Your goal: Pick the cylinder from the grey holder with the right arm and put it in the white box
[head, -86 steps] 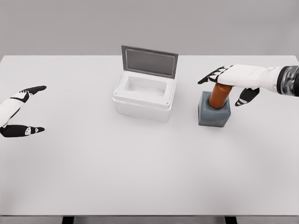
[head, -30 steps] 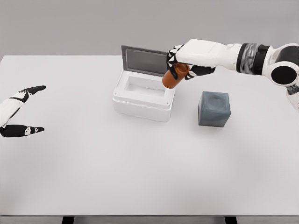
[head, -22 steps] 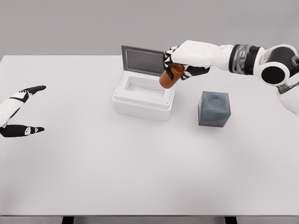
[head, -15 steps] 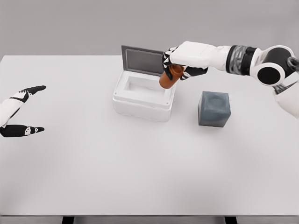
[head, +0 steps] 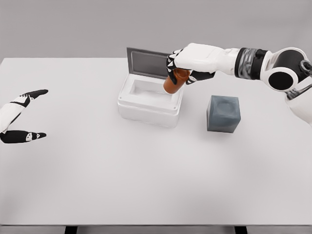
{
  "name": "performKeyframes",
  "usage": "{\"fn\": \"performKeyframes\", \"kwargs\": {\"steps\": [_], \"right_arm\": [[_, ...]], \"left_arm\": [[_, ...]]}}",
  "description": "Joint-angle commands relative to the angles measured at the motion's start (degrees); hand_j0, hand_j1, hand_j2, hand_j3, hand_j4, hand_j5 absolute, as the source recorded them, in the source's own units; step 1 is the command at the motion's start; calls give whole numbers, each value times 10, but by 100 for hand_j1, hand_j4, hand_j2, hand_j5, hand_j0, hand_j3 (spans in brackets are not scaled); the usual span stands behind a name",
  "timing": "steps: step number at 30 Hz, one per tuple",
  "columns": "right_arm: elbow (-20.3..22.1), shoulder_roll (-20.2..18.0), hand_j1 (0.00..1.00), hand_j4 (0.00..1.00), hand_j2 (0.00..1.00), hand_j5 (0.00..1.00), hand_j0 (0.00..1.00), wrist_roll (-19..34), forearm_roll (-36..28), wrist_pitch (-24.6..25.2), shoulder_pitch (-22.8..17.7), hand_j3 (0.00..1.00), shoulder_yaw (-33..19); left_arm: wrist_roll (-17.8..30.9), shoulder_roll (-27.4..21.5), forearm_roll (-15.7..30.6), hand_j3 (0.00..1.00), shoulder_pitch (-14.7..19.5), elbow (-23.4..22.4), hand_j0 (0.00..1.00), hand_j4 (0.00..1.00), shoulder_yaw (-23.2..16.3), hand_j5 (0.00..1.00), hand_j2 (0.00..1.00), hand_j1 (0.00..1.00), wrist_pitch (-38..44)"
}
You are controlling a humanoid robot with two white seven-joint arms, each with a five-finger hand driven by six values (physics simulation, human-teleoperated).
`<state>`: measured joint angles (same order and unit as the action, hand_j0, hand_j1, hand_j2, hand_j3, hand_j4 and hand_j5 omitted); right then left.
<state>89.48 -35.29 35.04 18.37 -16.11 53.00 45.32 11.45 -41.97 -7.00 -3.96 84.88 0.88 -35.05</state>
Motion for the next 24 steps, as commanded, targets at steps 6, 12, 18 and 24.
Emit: {"fn": "performKeyframes", "kwargs": {"steps": [6, 12, 18, 24], "right_arm": [[6, -2, 38, 38, 38, 38, 38, 0, -2, 0, 0, 38, 0], [6, 1, 93, 93, 93, 93, 93, 0, 0, -1, 1, 93, -1], [36, -7, 100, 100, 100, 100, 100, 0, 6, -2, -1, 100, -44], [110, -82, 100, 100, 100, 100, 100, 0, -26, -32, -39, 100, -182]], "left_arm": [[0, 0, 4, 100, 0, 0, 100, 100, 0, 100, 100, 100, 1], [0, 0, 4, 100, 0, -1, 100, 100, 0, 100, 100, 100, 1], [0, 0, 4, 100, 0, -2, 100, 100, 0, 100, 100, 100, 1], [1, -1, 4, 100, 0, -2, 100, 100, 0, 100, 100, 100, 1]]}}
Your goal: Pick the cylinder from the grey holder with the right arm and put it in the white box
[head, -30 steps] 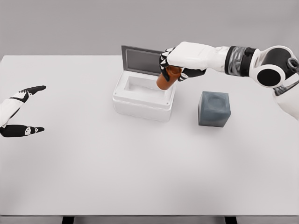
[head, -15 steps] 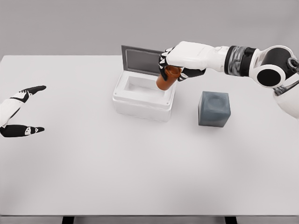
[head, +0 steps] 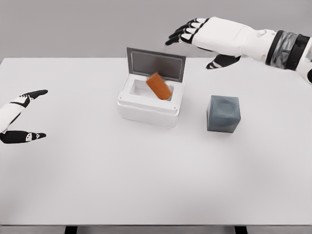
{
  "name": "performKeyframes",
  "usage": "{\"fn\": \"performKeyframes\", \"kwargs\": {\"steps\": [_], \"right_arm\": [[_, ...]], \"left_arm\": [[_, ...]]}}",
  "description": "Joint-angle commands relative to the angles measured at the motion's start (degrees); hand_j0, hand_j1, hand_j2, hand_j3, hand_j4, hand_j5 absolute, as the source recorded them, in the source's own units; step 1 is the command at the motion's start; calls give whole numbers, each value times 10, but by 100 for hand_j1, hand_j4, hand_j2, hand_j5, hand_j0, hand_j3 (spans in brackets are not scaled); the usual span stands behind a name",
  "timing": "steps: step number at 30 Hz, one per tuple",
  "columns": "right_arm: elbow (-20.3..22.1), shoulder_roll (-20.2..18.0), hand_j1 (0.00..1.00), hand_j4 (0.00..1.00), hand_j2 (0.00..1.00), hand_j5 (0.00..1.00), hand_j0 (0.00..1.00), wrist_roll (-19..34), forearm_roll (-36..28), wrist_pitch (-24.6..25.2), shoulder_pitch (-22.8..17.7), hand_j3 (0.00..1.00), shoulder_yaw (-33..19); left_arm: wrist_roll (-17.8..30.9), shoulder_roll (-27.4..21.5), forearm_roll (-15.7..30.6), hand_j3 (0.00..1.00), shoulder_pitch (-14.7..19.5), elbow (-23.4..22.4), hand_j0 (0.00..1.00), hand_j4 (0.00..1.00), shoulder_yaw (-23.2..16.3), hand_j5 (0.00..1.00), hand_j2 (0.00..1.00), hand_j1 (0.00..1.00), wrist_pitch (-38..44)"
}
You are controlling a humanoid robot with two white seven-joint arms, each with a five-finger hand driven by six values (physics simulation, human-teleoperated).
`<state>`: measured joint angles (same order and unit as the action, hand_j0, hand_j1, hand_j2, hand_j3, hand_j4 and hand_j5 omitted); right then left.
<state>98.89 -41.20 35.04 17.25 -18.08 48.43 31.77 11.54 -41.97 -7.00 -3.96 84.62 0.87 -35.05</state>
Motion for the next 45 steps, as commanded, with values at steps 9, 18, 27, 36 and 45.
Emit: {"fn": "performKeyframes", "kwargs": {"steps": [9, 18, 27, 36, 45], "right_arm": [[10, -95, 100, 100, 100, 100, 100, 0, -56, -19, -79, 100, -97], [7, -100, 100, 100, 100, 100, 100, 0, -56, -40, -164, 100, -138], [14, -94, 100, 100, 100, 100, 100, 0, -57, -41, -188, 100, -138], [16, -94, 100, 100, 100, 100, 100, 0, -57, -41, -203, 100, -142], [16, -98, 100, 100, 100, 100, 100, 0, -57, -40, -206, 100, -143]], "left_arm": [[-3, -10, 14, 100, 1, -1, 100, 100, -1, 100, 100, 100, 1], [8, -105, 233, 100, 124, 7, 100, 100, -170, 100, 100, 100, 1], [98, -22, 276, 100, 245, -24, 100, 100, -233, 100, 100, 100, 53], [168, 51, 277, 100, 357, -136, 100, 100, -287, 100, 100, 100, 159], [168, 76, 275, 100, 453, -199, 100, 100, -351, 100, 100, 100, 192]]}}
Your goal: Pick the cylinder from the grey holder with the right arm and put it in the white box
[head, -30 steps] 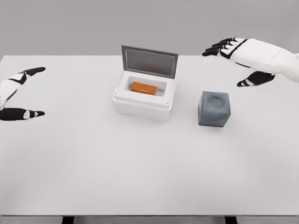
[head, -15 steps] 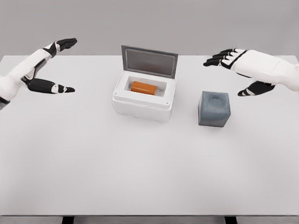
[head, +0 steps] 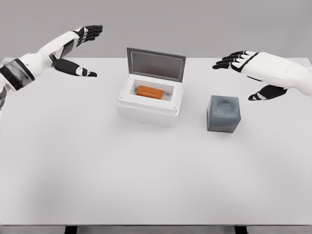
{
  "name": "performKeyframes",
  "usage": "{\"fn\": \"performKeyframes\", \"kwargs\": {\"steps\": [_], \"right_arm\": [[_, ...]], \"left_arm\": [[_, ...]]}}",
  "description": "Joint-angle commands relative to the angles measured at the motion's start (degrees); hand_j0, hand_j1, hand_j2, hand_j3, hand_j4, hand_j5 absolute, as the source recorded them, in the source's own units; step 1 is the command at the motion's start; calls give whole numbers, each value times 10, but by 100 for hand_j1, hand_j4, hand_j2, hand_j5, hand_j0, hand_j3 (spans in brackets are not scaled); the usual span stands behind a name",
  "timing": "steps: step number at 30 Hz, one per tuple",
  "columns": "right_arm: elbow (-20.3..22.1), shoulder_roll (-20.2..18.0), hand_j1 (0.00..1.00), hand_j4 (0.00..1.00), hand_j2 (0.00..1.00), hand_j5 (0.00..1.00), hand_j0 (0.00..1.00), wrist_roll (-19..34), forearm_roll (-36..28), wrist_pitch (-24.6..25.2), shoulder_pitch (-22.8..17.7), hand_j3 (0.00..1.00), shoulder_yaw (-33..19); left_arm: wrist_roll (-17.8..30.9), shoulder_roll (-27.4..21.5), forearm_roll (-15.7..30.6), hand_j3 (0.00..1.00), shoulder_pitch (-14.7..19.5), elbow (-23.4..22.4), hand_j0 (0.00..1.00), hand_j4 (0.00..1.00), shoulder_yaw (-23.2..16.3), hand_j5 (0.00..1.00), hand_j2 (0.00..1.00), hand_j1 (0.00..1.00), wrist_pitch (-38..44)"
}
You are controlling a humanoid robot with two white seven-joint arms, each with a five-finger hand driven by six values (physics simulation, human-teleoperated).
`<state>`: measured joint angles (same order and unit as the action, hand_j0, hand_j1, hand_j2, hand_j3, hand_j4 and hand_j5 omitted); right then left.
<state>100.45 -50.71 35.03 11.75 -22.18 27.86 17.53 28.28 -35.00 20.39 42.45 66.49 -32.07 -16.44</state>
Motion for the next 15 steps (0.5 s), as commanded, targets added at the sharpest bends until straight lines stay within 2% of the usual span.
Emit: {"fn": "performKeyframes", "kwargs": {"steps": [1, 6, 10, 15], "right_arm": [[0, -4, 100, 100, 100, 100, 100, 0, -2, 1, 0, 100, 0], [0, -4, 100, 100, 100, 100, 100, 0, -2, 2, 1, 100, -1], [0, -5, 100, 100, 100, 100, 100, 0, -2, 1, 1, 100, -8], [0, -4, 100, 100, 100, 100, 100, 0, -2, 1, -1, 100, -8]], "left_arm": [[0, 17, 1, 100, 3, -36, 100, 100, -31, 100, 100, 100, 6], [1, 67, 0, 100, 53, -116, 100, 100, -62, 100, 100, 100, 6], [18, 85, -1, 100, 79, -164, 100, 100, -73, 100, 100, 100, 6], [18, 97, 0, 100, 100, -172, 100, 100, -91, 100, 100, 100, 5]]}}
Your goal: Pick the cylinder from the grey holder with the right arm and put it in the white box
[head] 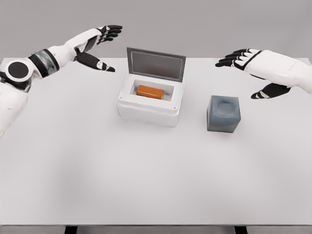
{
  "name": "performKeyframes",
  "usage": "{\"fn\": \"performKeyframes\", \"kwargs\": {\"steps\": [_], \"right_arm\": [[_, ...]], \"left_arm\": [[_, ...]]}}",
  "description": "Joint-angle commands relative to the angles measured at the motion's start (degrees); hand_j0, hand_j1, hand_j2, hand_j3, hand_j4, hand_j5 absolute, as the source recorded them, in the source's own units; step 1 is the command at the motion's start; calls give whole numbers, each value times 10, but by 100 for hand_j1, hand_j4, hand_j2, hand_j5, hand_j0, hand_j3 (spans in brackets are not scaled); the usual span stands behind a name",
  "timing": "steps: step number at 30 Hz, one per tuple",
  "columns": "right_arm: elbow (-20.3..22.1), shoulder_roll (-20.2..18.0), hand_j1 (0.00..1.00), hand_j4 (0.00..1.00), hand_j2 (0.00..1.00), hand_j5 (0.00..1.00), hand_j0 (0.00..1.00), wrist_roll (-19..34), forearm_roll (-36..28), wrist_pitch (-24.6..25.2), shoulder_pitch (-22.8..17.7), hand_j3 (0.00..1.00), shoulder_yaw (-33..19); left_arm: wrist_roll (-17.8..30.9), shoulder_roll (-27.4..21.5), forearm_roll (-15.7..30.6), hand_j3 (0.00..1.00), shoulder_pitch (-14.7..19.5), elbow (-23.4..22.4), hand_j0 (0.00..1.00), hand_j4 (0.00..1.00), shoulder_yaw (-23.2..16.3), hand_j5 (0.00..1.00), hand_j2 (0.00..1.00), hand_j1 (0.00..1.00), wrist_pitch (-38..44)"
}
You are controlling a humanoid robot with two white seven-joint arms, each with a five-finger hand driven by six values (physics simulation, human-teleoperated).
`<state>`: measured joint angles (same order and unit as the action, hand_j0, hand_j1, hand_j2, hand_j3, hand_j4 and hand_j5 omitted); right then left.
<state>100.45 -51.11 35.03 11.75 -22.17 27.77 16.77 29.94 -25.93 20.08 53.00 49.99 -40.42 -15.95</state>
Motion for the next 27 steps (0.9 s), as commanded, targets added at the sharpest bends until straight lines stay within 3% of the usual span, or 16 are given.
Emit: {"fn": "performKeyframes", "kwargs": {"steps": [1, 5, 15, 27], "right_arm": [[0, 0, 100, 100, 100, 100, 100, 0, -2, 1, 0, 100, 0], [0, -1, 100, 100, 100, 100, 100, 0, -2, 2, 1, 100, -1], [0, -3, 100, 100, 100, 100, 100, 0, -2, 3, 2, 100, -2], [0, 0, 100, 100, 100, 100, 100, 0, -2, 2, 0, 100, -1]], "left_arm": [[1, 7, 3, 100, 1, -10, 100, 100, -14, 100, 100, 100, -1], [1, 25, 2, 100, 11, -33, 100, 100, -28, 100, 100, 100, -6], [1, 36, 1, 100, 11, -34, 100, 100, -45, 100, 100, 100, -9], [12, 16, 7, 100, 2, -4, 100, 100, -55, 100, 100, 100, -67]]}}
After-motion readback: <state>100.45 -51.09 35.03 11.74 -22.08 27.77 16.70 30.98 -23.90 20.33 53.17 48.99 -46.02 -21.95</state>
